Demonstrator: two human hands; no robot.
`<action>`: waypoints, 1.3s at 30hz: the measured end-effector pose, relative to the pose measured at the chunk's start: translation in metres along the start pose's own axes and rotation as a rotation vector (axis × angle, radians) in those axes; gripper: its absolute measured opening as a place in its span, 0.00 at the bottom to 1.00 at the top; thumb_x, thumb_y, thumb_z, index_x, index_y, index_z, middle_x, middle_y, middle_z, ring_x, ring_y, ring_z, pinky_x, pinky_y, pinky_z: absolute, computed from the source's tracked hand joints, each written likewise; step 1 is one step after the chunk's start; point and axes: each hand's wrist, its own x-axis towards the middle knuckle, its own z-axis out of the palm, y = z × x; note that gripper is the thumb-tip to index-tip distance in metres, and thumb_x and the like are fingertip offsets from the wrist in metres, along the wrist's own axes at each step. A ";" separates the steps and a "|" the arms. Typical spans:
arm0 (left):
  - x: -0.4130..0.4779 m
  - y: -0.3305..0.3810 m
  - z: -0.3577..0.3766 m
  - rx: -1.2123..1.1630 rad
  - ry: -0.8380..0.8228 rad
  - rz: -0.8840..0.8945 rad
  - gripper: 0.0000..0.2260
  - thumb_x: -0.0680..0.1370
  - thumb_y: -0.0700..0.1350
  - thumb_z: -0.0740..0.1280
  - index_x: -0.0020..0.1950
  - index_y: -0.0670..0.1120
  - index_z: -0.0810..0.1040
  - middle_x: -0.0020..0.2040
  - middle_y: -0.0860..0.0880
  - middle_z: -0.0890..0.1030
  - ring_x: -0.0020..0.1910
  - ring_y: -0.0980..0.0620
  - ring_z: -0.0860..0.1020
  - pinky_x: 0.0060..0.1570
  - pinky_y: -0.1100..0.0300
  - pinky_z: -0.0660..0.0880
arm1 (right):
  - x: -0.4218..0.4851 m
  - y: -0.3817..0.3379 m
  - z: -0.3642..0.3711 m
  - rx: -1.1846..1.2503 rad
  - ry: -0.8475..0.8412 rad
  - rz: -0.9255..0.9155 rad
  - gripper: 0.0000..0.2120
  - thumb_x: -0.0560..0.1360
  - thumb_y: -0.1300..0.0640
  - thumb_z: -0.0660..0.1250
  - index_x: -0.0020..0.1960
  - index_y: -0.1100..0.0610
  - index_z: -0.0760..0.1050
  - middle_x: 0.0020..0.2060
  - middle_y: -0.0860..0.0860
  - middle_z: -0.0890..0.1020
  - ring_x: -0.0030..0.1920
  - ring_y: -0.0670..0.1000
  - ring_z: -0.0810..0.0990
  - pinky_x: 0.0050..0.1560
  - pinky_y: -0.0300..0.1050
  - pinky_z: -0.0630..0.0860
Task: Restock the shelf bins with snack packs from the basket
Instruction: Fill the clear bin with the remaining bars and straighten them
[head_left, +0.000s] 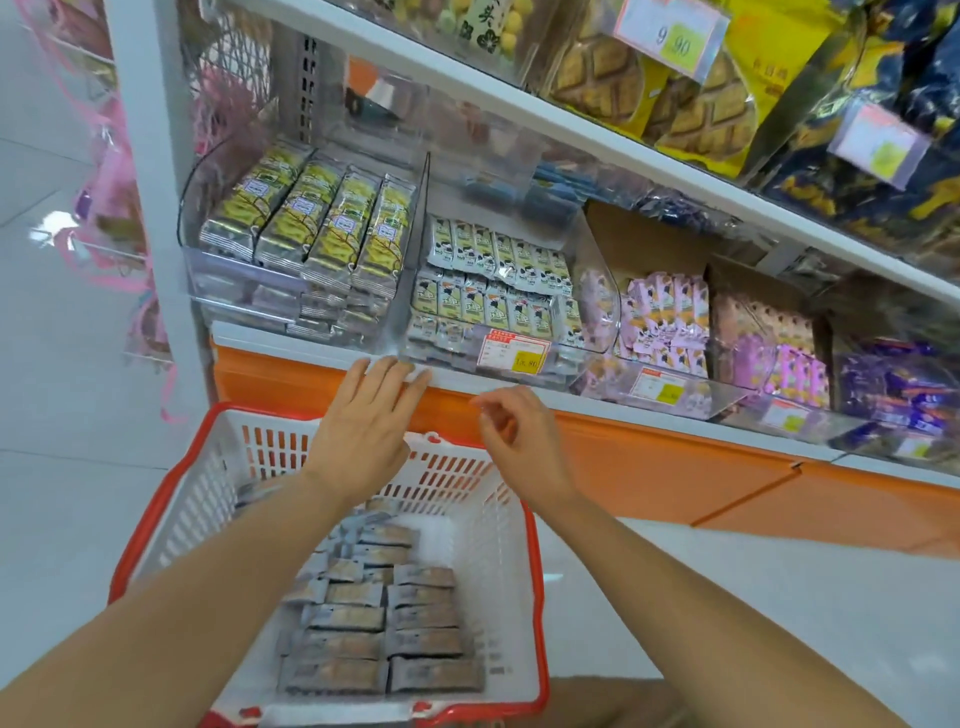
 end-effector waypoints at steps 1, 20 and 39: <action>-0.005 -0.004 0.006 0.004 -0.027 -0.007 0.36 0.64 0.43 0.75 0.71 0.40 0.70 0.64 0.39 0.74 0.66 0.38 0.70 0.70 0.41 0.63 | -0.005 0.004 0.009 0.000 -0.037 0.012 0.09 0.76 0.62 0.66 0.54 0.54 0.80 0.45 0.46 0.77 0.41 0.41 0.74 0.43 0.31 0.71; -0.058 -0.056 0.125 0.035 -0.381 -0.129 0.44 0.73 0.53 0.70 0.78 0.46 0.45 0.79 0.41 0.55 0.79 0.41 0.52 0.74 0.45 0.33 | -0.074 0.122 0.185 -0.218 -0.792 0.472 0.17 0.78 0.55 0.64 0.66 0.54 0.73 0.61 0.53 0.76 0.60 0.53 0.75 0.56 0.43 0.72; -0.054 -0.050 0.129 0.056 -0.321 -0.158 0.39 0.71 0.44 0.72 0.78 0.43 0.60 0.76 0.38 0.64 0.76 0.38 0.59 0.77 0.42 0.47 | -0.074 0.136 0.171 -0.516 -0.795 0.298 0.15 0.75 0.53 0.66 0.60 0.54 0.71 0.57 0.53 0.72 0.56 0.55 0.75 0.44 0.45 0.70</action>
